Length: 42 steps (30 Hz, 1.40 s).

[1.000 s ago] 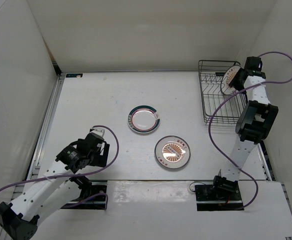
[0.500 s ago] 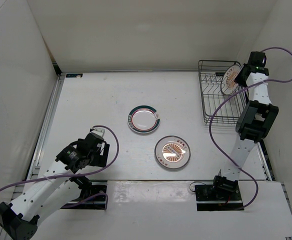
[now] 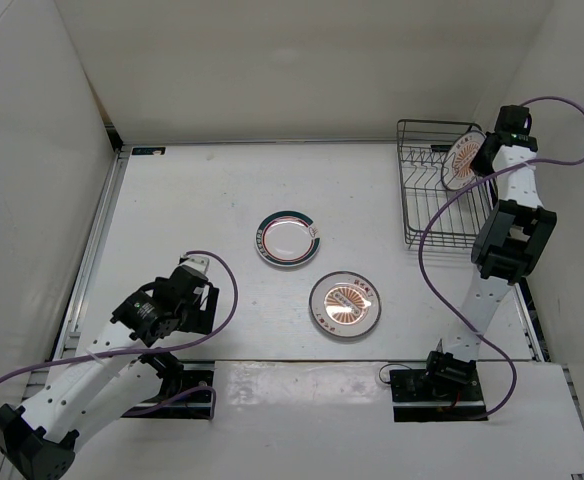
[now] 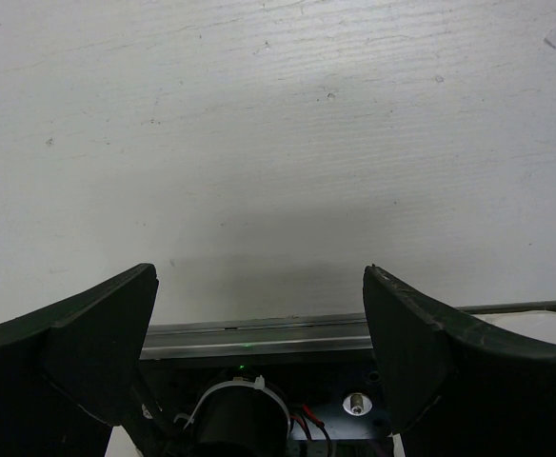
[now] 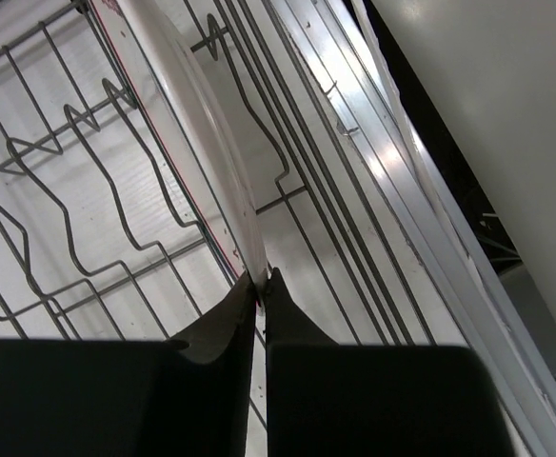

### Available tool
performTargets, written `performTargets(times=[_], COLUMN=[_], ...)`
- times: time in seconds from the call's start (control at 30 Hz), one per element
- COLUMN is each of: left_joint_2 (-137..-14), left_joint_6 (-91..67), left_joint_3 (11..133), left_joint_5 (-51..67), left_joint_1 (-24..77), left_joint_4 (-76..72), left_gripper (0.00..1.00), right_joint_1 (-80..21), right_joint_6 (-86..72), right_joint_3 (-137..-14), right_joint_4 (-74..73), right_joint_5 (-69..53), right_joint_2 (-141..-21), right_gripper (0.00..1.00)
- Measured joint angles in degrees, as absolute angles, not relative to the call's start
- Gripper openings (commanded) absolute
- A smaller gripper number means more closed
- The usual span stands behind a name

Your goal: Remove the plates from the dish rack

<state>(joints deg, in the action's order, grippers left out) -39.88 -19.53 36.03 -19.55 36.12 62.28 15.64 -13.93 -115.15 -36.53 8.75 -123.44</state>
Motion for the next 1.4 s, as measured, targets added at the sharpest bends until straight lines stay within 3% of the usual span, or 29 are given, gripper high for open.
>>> performTargets(times=[0.4, 0.73, 0.83, 0.93, 1.03, 1.23, 1.4], left_joint_2=[-38.39, -37.91, -37.78, -37.76, -37.76, -38.57, -40.77], left_joint_6=[-19.53, -19.55, -19.53, -19.53, -19.53, -19.42, -19.29], left_joint_3=[36.03, 36.01, 36.01, 36.01, 35.97, 35.9, 35.9], left_joint_5=[-19.57, -19.51, -19.49, -19.49, -19.46, -18.65, -18.09], left_joint_1=[36.12, 36.12, 36.12, 36.12, 36.12, 36.12, 36.12], left_joint_4=[62.28, 61.69, 61.47, 61.43, 61.39, 61.08, 61.01], left_gripper=[1.0, 1.0, 1.0, 1.0, 1.0, 1.0, 1.0], right_joint_1=[14.68, 14.09, 13.13, 10.72, 7.86, 2.83, 0.51], right_joint_6=[-10.92, -12.6, -17.85, -23.53, -27.77, -31.35, -32.88], right_joint_3=[-114.48, -113.84, -103.15, -83.24, -71.48, -56.05, -43.86], right_joint_4=[-36.71, -37.45, -33.95, -28.47, -28.95, -29.02, -30.92], right_joint_5=[14.04, 18.41, 16.34, 11.2, 1.76, -16.62, -24.58], right_joint_2=[-122.02, -111.39, -100.38, -82.7, -69.76, -58.33, -49.69], right_gripper=[0.0, 0.0, 0.0, 0.0, 0.0, 0.0, 0.0])
